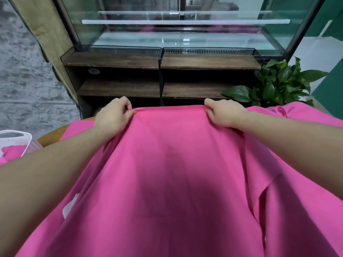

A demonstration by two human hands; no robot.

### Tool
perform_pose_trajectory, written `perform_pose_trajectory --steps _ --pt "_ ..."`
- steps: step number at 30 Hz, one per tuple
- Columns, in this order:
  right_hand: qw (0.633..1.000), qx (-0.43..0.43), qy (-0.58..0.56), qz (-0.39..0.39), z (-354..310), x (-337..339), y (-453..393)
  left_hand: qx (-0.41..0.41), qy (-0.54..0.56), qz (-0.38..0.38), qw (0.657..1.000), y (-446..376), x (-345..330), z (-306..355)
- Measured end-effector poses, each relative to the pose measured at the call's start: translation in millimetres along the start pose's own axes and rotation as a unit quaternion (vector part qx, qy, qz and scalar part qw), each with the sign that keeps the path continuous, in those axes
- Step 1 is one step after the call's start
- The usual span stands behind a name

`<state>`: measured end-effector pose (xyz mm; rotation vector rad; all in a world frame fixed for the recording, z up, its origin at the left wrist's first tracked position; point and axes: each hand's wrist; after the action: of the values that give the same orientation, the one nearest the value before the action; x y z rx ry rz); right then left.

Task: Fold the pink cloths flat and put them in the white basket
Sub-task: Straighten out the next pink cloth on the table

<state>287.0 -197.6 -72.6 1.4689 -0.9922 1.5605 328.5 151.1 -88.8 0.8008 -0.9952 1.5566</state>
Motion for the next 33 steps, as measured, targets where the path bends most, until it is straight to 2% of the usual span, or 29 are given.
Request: perform_pose_trajectory --steps 3,6,8,13,16,18,21,23,25,28,30,33 --pt "0.999 -0.03 0.034 0.001 2 -5 -11 0.082 -0.023 -0.013 0.996 -9 -5 6" --pt "0.996 -0.054 0.025 -0.063 1 -23 -16 0.132 -0.056 -0.114 0.983 -12 -14 6" --pt "0.995 -0.066 0.009 -0.077 -1 -34 -17 0.159 -0.066 -0.166 0.971 -7 -18 2" --pt "0.997 -0.053 -0.012 -0.054 -2 -47 -19 0.243 0.025 -0.295 0.924 2 -3 -21" --pt "0.997 -0.04 -0.047 -0.039 -4 -49 -22 0.245 0.058 -0.369 0.895 2 11 -36" --pt "0.997 -0.013 -0.068 -0.03 -8 -53 -25 0.212 0.088 -0.349 0.909 0 16 -47" --pt "0.998 0.01 -0.059 0.002 -11 -57 -31 0.205 0.116 -0.231 0.944 -6 16 -54" --pt "0.999 -0.011 -0.041 0.023 -12 -56 -36 0.187 0.085 -0.16 0.965 -13 17 -51" --pt "0.999 -0.035 -0.018 0.006 -15 -56 -42 0.148 0.008 -0.112 0.983 -20 17 -49" --pt "0.998 -0.058 0.032 0.001 -21 -60 -47 0.1 -0.149 -0.065 0.982 -25 14 -47" --pt "0.994 -0.051 0.075 0.054 -24 -64 -47 0.08 -0.206 -0.069 0.973 -25 11 -45" --pt "0.988 0.026 0.092 0.122 -41 -68 -46 0.099 -0.254 -0.096 0.957 -23 12 -49"
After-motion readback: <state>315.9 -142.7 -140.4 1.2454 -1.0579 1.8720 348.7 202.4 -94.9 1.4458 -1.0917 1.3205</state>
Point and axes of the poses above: each hand's wrist, its own y-axis away from the middle knuckle, its own x-axis out of the back of the hand, z = x × y, and after that the axes turned 15 degrees about x, right-handed
